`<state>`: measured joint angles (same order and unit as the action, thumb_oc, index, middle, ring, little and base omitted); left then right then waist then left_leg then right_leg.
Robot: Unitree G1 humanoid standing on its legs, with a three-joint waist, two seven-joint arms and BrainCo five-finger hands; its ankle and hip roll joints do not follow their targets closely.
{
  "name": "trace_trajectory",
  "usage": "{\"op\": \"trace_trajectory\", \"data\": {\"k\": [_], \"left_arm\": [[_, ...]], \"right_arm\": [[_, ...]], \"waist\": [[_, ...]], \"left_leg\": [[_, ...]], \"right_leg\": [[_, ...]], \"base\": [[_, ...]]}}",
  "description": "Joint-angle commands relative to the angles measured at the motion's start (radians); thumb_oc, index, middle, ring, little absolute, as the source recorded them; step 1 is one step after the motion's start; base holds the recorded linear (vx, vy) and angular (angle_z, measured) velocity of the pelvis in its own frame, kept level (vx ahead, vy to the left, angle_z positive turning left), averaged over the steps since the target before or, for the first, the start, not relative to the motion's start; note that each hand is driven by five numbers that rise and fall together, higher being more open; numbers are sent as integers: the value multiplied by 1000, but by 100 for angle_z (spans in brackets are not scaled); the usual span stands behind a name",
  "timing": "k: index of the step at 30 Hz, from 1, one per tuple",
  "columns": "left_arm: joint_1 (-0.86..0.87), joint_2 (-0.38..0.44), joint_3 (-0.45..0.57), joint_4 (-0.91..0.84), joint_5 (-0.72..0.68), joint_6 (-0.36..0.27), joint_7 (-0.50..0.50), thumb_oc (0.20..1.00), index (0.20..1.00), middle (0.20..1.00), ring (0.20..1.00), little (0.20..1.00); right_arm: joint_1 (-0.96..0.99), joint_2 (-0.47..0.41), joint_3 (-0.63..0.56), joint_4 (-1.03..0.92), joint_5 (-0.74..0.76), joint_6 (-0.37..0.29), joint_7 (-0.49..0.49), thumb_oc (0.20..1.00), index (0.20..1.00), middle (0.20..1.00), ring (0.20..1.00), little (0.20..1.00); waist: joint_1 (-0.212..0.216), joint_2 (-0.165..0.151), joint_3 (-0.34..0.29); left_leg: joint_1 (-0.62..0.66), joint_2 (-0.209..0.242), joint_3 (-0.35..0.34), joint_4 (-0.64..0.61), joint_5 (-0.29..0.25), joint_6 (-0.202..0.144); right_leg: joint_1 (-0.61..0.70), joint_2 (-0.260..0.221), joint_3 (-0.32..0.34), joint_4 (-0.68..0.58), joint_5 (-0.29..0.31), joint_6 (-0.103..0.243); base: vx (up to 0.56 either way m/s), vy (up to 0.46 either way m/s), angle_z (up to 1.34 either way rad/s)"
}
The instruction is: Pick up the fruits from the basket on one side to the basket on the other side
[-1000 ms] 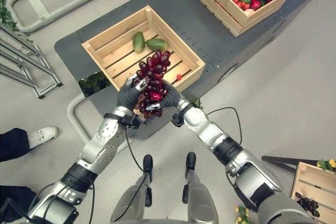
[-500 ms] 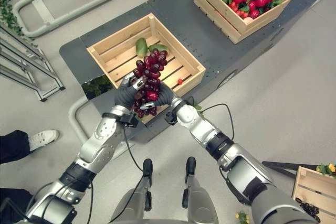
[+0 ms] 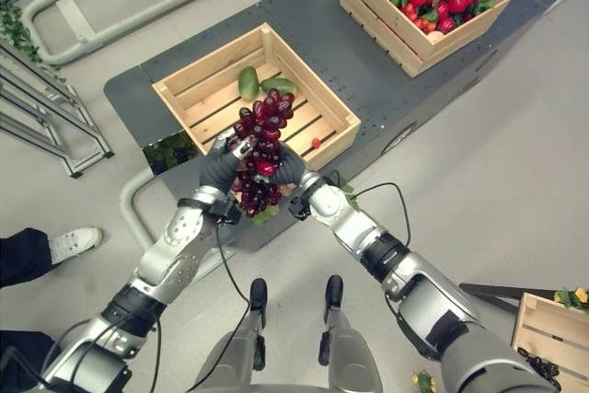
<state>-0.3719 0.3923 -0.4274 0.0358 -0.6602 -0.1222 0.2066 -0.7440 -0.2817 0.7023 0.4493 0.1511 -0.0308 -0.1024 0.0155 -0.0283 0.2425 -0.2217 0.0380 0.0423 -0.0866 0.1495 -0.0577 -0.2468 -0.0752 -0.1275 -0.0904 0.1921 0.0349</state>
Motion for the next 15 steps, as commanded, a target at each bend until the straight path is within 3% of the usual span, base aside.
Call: {"op": "trace_trajectory", "data": {"k": [1, 10, 11, 12, 15], "left_arm": [[-143, -67, -116, -40, 2, -78, -39, 200, 200, 200, 200, 200], [-128, -69, -105, -34, 0, -77, -35, 200, 200, 200, 200, 200], [-126, -70, -103, -34, -5, -78, -35, 799, 799, 799, 799, 799], [-126, -70, -103, -33, -5, -78, -35, 1000, 1000, 1000, 1000, 1000], [-118, -74, -95, -34, -15, -83, -27, 1000, 1000, 1000, 1000, 1000]], "right_arm": [[-61, 115, 2, -5, 13, -49, -5, 200, 200, 200, 200, 200], [-28, 101, -12, -13, 14, -47, -9, 200, 200, 200, 200, 200], [-25, 100, -16, -13, 16, -47, -10, 200, 200, 200, 200, 200], [-25, 100, -16, -13, 16, -47, -10, 200, 200, 200, 200, 200], [-18, 97, -22, -17, 19, -49, -16, 200, 200, 200, 200, 200]], "waist": [[25, -38, -36], [22, -35, -43], [21, -36, -44], [21, -36, -44], [21, -36, -46]], "left_leg": [[-1, -58, -15, -1, -93, 29], [7, -56, -11, -1, -94, 27], [9, -55, -12, -1, -95, 28], [9, -55, -12, -1, -95, 28], [8, -55, -13, -1, -94, 27]], "right_leg": [[5, -44, 4, 17, -64, 105], [7, -41, 4, 17, -66, 103], [9, -40, 5, 17, -67, 103], [9, -40, 5, 17, -67, 103], [10, -39, 3, 16, -66, 102]], "base": [[0, 0, 0], [0, 0, 0], [0, 0, 0], [0, 0, 0], [0, 0, 0]]}}
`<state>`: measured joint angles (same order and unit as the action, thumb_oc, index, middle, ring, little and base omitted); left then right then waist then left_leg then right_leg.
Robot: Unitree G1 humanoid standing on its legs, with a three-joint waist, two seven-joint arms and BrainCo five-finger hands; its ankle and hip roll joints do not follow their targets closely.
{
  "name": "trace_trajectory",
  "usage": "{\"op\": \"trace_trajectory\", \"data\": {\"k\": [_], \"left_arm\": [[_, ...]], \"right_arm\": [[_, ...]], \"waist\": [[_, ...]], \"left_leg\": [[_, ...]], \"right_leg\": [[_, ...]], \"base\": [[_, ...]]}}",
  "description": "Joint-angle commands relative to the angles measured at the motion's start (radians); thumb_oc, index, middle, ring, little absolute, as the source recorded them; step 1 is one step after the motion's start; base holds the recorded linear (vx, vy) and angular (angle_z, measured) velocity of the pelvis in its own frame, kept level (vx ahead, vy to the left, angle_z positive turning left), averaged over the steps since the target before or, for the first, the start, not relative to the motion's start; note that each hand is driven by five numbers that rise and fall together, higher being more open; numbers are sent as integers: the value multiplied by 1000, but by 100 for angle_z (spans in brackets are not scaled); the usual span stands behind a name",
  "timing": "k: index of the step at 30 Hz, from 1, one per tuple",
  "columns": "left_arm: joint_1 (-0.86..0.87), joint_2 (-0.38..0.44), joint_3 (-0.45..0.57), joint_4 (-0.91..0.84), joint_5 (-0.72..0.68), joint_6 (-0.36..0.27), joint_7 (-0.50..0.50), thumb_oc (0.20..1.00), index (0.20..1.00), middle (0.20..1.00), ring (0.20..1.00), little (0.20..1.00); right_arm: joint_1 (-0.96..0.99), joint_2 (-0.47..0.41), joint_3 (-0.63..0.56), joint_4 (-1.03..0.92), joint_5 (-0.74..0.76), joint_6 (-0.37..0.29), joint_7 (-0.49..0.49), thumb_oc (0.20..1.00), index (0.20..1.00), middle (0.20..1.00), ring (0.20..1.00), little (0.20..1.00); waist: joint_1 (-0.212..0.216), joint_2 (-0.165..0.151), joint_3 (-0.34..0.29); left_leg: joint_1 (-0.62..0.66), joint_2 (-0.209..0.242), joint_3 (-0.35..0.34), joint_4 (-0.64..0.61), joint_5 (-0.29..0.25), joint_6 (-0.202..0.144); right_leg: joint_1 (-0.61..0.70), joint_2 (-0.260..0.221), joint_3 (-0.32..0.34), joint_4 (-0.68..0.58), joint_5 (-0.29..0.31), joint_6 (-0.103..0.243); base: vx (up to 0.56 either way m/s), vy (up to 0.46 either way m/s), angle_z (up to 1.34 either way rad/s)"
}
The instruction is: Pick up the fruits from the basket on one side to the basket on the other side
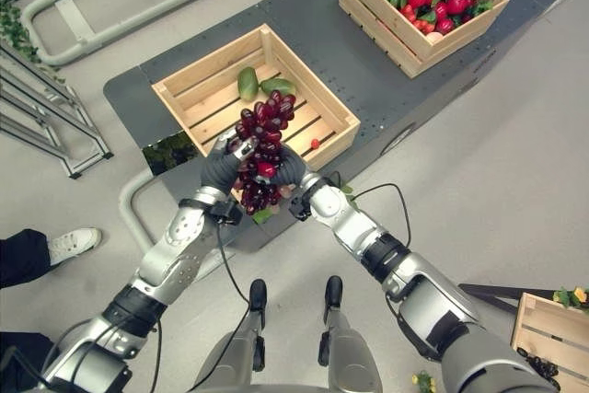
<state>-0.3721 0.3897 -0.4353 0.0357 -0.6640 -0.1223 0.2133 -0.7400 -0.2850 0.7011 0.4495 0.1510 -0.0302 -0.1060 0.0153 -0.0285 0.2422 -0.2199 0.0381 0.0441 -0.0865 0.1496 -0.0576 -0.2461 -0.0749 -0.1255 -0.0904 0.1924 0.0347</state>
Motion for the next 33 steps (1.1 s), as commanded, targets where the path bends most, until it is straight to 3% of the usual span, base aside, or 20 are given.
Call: {"op": "trace_trajectory", "data": {"k": [1, 21, 33], "left_arm": [[-117, -71, -86, -34, -8, -82, -33, 1000, 1000, 1000, 1000, 1000], [18, -78, 39, -121, -89, -117, -30, 1000, 1000, 1000, 1000, 1000], [252, -48, 281, -124, 37, -130, -7, 1000, 1000, 1000, 1000, 1000]], "right_arm": [[-21, 100, -21, -16, 19, -49, -13, 200, 200, 200, 200, 200], [36, 63, -92, -50, 2, -58, -35, 200, 200, 200, 200, 200], [154, -17, -248, -90, 18, -77, -63, 200, 200, 200, 200, 200]], "waist": [[21, -36, -46], [33, -39, -54], [65, -40, -52]], "left_leg": [[6, -55, -14, -1, -94, 27], [17, -53, -18, -1, -99, 27], [24, -59, -29, -1, -103, 29]], "right_leg": [[9, -39, 1, 16, -66, 102], [23, -40, -6, 16, -72, 101], [37, -50, -25, 15, -77, 104]], "base": [[0, 0, 0], [0, 0, 0], [6, 1, 4]]}}
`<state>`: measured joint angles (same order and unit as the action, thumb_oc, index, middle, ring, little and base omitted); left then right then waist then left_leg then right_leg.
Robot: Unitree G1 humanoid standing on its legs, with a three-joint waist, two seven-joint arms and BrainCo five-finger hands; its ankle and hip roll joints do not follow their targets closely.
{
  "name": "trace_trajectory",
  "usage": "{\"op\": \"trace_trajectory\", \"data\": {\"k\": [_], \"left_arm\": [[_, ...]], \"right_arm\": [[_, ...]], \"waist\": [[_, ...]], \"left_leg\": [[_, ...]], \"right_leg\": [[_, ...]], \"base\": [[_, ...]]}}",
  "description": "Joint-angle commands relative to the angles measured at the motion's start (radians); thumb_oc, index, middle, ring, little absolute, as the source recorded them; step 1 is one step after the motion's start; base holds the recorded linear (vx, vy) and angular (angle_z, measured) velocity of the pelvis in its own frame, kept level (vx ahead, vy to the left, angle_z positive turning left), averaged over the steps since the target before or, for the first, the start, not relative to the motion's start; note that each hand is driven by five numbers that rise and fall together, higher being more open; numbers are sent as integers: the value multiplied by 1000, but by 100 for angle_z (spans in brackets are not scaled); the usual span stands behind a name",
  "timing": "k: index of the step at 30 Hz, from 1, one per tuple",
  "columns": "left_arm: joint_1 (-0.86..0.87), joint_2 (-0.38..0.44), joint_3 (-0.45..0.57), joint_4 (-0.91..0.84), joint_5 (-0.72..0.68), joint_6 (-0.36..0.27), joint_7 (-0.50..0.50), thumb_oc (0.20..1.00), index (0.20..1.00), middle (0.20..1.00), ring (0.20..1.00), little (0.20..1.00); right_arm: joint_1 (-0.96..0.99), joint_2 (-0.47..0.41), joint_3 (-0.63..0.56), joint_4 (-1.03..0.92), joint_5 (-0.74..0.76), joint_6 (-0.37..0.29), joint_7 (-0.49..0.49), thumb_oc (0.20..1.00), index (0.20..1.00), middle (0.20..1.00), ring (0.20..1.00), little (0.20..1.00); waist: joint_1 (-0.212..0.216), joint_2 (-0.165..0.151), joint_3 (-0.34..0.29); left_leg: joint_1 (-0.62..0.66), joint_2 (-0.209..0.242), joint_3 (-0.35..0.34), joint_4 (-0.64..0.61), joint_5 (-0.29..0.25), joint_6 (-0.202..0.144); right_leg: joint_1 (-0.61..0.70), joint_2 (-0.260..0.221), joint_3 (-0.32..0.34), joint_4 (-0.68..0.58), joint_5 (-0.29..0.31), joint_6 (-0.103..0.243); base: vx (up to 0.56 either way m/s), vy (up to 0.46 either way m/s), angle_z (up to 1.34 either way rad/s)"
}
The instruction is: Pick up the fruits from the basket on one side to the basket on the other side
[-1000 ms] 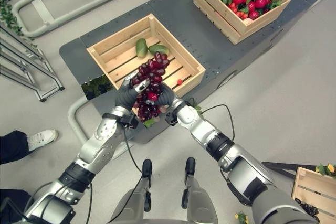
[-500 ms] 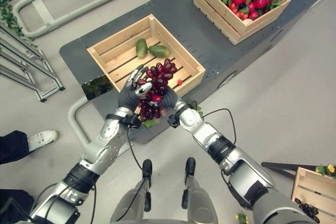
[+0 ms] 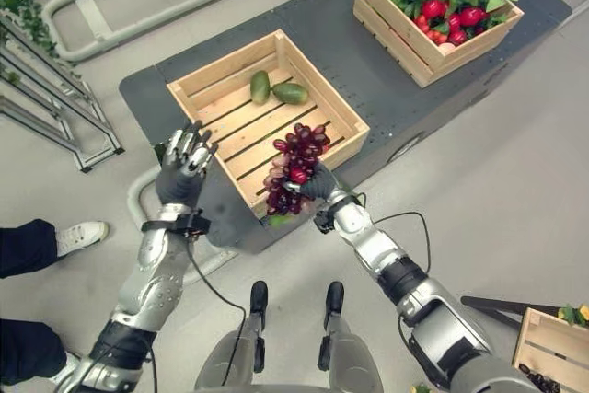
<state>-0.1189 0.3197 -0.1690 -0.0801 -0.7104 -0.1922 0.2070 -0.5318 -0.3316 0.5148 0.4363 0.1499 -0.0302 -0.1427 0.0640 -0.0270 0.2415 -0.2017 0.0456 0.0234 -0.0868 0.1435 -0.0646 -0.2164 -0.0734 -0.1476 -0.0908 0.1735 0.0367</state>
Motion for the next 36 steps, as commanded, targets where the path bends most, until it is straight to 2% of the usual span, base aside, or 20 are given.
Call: {"op": "trace_trajectory", "data": {"k": [1, 4, 9, 12, 14, 15, 16, 19, 20, 21, 22, 23, 24, 25, 26, 27, 28, 33, 36], "left_arm": [[0, 22, 15, -9, 84, -60, -1, 1000, 1000, 1000, 1000, 1000], [58, 14, 81, 51, 111, -55, 2, 1000, 1000, 1000, 1000, 1000], [110, 11, 130, 115, 161, -50, 9, 1000, 1000, 1000, 1000, 1000], [135, 21, 143, 220, 239, -27, 16, 1000, 1000, 1000, 1000, 1000], [149, 26, 142, 373, 317, 14, 21, 1000, 1000, 1000, 1000, 1000], [147, 25, 140, 377, 319, 12, 22, 1000, 1000, 1000, 1000, 1000], [142, 37, 130, 490, 422, 37, 41, 1000, 1000, 1000, 1000, 1000], [114, 27, 97, 727, 545, 85, 57, 1000, 1000, 1000, 1000, 1000], [106, 14, 92, 823, 573, 109, 62, 1000, 1000, 1000, 1000, 1000], [101, 12, 90, 830, 574, 105, 62, 1000, 1000, 1000, 1000, 1000], [78, -19, 90, 1013, 608, 134, 72, 1000, 1000, 1000, 1000, 1000], [78, -20, 90, 1014, 608, 134, 72, 1000, 1000, 1000, 1000, 1000], [69, -43, 121, 1200, 638, 175, 86, 1000, 1000, 1000, 1000, 1000], [65, -44, 120, 1206, 639, 171, 87, 1000, 1000, 1000, 1000, 1000], [66, -56, 177, 1339, 640, 208, 85, 1000, 1000, 1000, 1000, 1000], [65, -56, 177, 1341, 641, 206, 84, 1000, 1000, 1000, 1000, 1000], [91, -58, 236, 1434, 664, 242, 72, 1000, 1000, 1000, 1000, 1000], [119, -60, 260, 1439, 694, 238, 70, 1000, 1000, 1000, 1000, 1000], [109, -56, 224, 1412, 742, 237, 59, 1000, 1000, 1000, 1000, 1000]], "right_arm": [[-52, 29, -62, -79, 19, -77, -26, 200, 200, 200, 200, 200], [10, -5, -126, -135, 16, -85, -26, 200, 200, 200, 200, 200], [62, -31, -189, -157, 15, -92, -40, 200, 200, 200, 200, 200], [94, -56, -228, -178, 14, -98, -42, 200, 200, 200, 200, 200], [125, -76, -262, -195, 21, -102, -45, 200, 200, 200, 200, 200], [127, -77, -264, -197, 21, -101, -45, 200, 200, 200, 200, 200], [154, -87, -285, -219, 33, -109, -44, 200, 200, 200, 200, 200], [208, -100, -318, -254, 52, -117, -47, 200, 200, 200, 200, 200], [224, -101, -324, -258, 58, -120, -49, 200, 200, 200, 200, 200], [225, -102, -325, -260, 58, -119, -49, 200, 200, 200, 200, 200], [268, -111, -344, -282, 62, -120, -47, 200, 200, 200, 200, 200], [268, -111, -345, -282, 62, -120, -47, 200, 200, 200, 200, 200], [309, -115, -369, -306, 66, -121, -47, 200, 200, 200, 200, 200], [310, -115, -369, -308, 66, -120, -46, 200, 200, 200, 200, 200], [354, -119, -392, -325, 64, -118, -41, 200, 200, 200, 200, 200], [355, -119, -393, -327, 64, -118, -40, 200, 200, 200, 200, 200], [393, -120, -424, -329, 63, -115, -41, 200, 200, 200, 200, 200], [458, -106, -474, -351, 72, -118, -40, 200, 200, 200, 200, 200], [509, -96, -503, -362, 77, -120, -29, 200, 200, 200, 200, 200]], "waist": [[16, -42, -52], [23, -44, -53], [31, -46, -57], [35, -47, -59], [35, -48, -64], [37, -47, -64], [30, -49, -68], [17, -48, -72], [12, -50, -75], [14, -49, -74], [1, -48, -79], [1, -48, -79], [-8, -49, -87], [-7, -49, -87], [-15, -52, -93], [-15, -52, -92], [-18, -54, -103], [-21, -54, -109], [-42, -48, -98]], "left_leg": [[6, -67, -9, -1, -97, 36], [10, -71, -10, -1, -100, 37], [17, -74, -13, -1, -102, 38], [24, -75, -15, -1, -104, 38], [31, -76, -14, -1, -105, 39], [32, -76, -14, -1, -106, 39], [38, -77, -11, -1, -107, 39], [52, -79, -4, -1, -111, 41], [56, -80, -1, -1, -112, 41], [57, -80, -1, -1, -112, 41], [67, -82, 4, -1, -117, 42], [68, -82, 5, -1, -117, 42], [74, -83, 7, -1, -120, 43], [75, -83, 7, -1, -121, 43], [83, -86, 12, -1, -126, 46], [84, -86, 12, -1, -127, 46], [98, -89, 21, -1, -138, 50], [126, -95, 32, -1, -154, 63], [152, -95, 42, -1, -162, 77]], "right_leg": [[8, -51, -3, 15, -58, 102], [17, -55, -9, 15, -60, 104], [28, -59, -16, 14, -63, 106], [39, -61, -20, 14, -65, 109], [48, -64, -23, 13, -65, 113], [48, -65, -23, 13, -65, 113], [53, -66, -22, 14, -67, 116], [64, -68, -16, 15, -66, 120], [68, -69, -16, 16, -66, 121], [69, -69, -17, 16, -66, 121], [76, -71, -13, 16, -66, 123], [76, -71, -13, 16, -66, 123], [82, -73, -11, 16, -67, 125], [83, -73, -11, 16, -67, 125], [89, -75, -9, 18, -67, 127], [90, -75, -9, 18, -67, 127], [99, -79, -5, 20, -69, 130], [107, -80, 6, 51, -79, 134], [91, -73, 27, 131, -99, 137]], "base": [[16, 6, 3], [25, 4, 4], [18, 3, 2], [19, 13, 3], [33, 32, 7], [41, 45, 7], [39, 49, 4], [47, 62, 0], [31, 34, 0], [51, 66, -1], [35, 49, -2], [68, 89, -2], [37, 41, -2], [75, 78, -6], [40, 38, -9], [100, 83, -9], [64, 46, -6], [78, 72, -18], [26, 83, -9]]}}
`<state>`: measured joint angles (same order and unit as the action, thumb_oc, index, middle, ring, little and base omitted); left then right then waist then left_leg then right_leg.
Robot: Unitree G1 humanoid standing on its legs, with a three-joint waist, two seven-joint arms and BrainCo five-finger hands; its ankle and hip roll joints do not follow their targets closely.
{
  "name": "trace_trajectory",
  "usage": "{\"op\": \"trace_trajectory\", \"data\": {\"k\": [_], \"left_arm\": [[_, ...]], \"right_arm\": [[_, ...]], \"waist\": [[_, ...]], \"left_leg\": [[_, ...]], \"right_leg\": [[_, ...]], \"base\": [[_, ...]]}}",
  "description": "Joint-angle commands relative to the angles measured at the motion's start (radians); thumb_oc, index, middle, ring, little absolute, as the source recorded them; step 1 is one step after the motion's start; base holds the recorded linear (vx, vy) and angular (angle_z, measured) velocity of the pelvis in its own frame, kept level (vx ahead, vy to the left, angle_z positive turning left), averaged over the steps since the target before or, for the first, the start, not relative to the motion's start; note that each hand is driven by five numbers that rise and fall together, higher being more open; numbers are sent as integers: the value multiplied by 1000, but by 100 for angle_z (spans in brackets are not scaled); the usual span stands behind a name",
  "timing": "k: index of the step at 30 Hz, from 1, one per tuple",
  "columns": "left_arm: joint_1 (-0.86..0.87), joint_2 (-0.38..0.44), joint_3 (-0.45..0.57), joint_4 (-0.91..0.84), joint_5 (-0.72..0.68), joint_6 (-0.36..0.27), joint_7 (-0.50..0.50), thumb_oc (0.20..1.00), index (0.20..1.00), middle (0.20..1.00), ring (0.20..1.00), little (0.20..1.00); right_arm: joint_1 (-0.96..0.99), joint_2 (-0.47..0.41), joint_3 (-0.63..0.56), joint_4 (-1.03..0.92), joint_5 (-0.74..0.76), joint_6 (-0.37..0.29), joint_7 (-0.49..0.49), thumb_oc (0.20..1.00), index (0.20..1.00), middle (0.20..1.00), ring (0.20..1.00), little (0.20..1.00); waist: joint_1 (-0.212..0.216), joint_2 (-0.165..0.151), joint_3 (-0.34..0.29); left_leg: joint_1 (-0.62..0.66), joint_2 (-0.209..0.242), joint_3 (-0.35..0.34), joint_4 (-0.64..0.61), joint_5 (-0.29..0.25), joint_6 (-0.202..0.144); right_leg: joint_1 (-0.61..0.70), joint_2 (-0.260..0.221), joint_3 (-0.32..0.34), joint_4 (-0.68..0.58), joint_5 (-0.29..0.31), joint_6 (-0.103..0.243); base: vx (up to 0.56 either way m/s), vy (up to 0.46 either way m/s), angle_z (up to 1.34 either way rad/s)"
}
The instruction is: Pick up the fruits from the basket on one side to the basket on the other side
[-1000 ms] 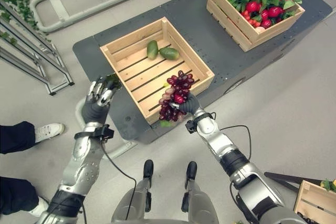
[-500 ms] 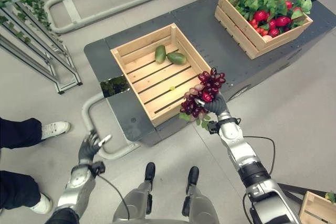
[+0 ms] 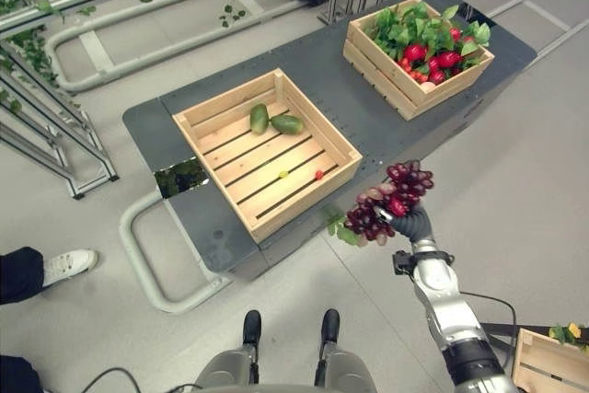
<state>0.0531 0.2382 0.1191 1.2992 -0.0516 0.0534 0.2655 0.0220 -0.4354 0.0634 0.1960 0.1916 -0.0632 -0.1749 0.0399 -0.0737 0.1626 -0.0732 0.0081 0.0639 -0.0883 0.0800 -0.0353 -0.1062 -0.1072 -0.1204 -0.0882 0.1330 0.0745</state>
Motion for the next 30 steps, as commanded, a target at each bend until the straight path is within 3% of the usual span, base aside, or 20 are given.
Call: {"op": "trace_trajectory", "data": {"k": [1, 7, 14, 15, 17, 19, 20, 21, 22, 25, 30], "left_arm": [[-71, 29, -84, 19, 103, -10, -1, 1000, 1000, 1000, 1000, 1000], [-131, 46, -183, -55, 171, -20, 11, 1000, 1000, 1000, 1000, 1000], [-197, 61, -239, -158, 166, -34, 24, 1000, 1000, 1000, 1000, 1000], [-202, 57, -254, -170, 174, -35, 17, 1000, 1000, 1000, 1000, 1000], [-205, 52, -259, -171, 174, -35, 14, 1000, 1000, 1000, 1000, 1000], [-202, 41, -267, -181, 176, -38, 3, 1000, 1000, 1000, 1000, 1000], [-191, 28, -274, -183, 178, -39, -13, 1000, 1000, 1000, 1000, 1000], [-191, 27, -274, -182, 179, -39, -13, 1000, 1000, 1000, 1000, 1000], [-172, 7, -285, -165, 195, -34, -24, 1000, 1000, 1000, 1000, 1000], [-154, -17, -302, -150, 234, -26, -34, 1000, 1000, 1000, 1000, 1000], [-133, -58, -308, -113, 221, -31, -58, 1000, 1000, 1000, 1000, 1000]], "right_arm": [[-31, 9, -59, -131, 31, -87, 4, 200, 200, 200, 200, 200], [8, 40, -72, -120, 47, -95, -6, 200, 200, 200, 200, 200], [30, 52, -85, -109, 53, -93, -29, 200, 200, 200, 200, 200], [34, 49, -93, -105, 54, -88, -33, 200, 200, 200, 200, 200], [36, 48, -94, -103, 54, -85, -33, 200, 200, 200, 200, 200], [37, 46, -93, -99, 49, -79, -37, 200, 200, 200, 200, 200], [38, 49, -89, -96, 34, -73, -37, 200, 200, 200, 200, 200], [39, 49, -89, -97, 33, -72, -38, 200, 200, 200, 200, 200], [52, 50, -88, -98, 26, -66, -33, 200, 200, 200, 200, 200], [75, 58, -98, -102, 14, -63, -35, 200, 200, 200, 200, 200], [93, 34, -113, -138, -16, -69, -27, 200, 200, 200, 200, 200]], "waist": [[-25, 2, -16], [-67, 20, -2], [-113, 30, -5], [-123, 32, -8], [-125, 33, -10], [-127, 36, -12], [-120, 44, -13], [-119, 47, -13], [-120, 37, -12], [-122, 35, -22], [-150, 71, -42]], "left_leg": [[32, -57, 2, 1, -100, 52], [76, -53, 21, 1, -118, 58], [124, -35, 125, 1, -145, 48], [139, -34, 156, 1, -154, 44], [147, -35, 164, 1, -159, 42], [172, -29, 205, 1, -172, 34], [204, -15, 236, 1, -199, 25], [207, -13, 238, 1, -202, 25], [226, -27, 284, 3, -204, 27], [247, -30, 299, 10, -219, 30], [258, 5, 326, 61, -236, 15]], "right_leg": [[-27, -33, 7, 157, -68, 98], [-45, -17, 29, 228, -95, 98], [-62, -22, -50, 212, -74, 105], [-75, -34, -91, 177, -45, 107], [-78, -36, -107, 159, -33, 107], [-91, -61, -193, 116, 9, 111], [-86, -85, -278, 100, 16, 127], [-84, -83, -279, 99, 15, 128], [-75, -94, -347, 93, 30, 110], [-61, -82, -338, 95, 27, 103], [-37, -25, -269, 82, -8, 78]], "base": [[22, 89, -17], [33, 81, -14], [46, 32, -58], [59, -27, -65], [87, -32, -68], [157, -62, -73], [167, -55, -65], [137, -77, -96], [9, -32, -99], [143, -143, -64], [107, -87, -35]]}}
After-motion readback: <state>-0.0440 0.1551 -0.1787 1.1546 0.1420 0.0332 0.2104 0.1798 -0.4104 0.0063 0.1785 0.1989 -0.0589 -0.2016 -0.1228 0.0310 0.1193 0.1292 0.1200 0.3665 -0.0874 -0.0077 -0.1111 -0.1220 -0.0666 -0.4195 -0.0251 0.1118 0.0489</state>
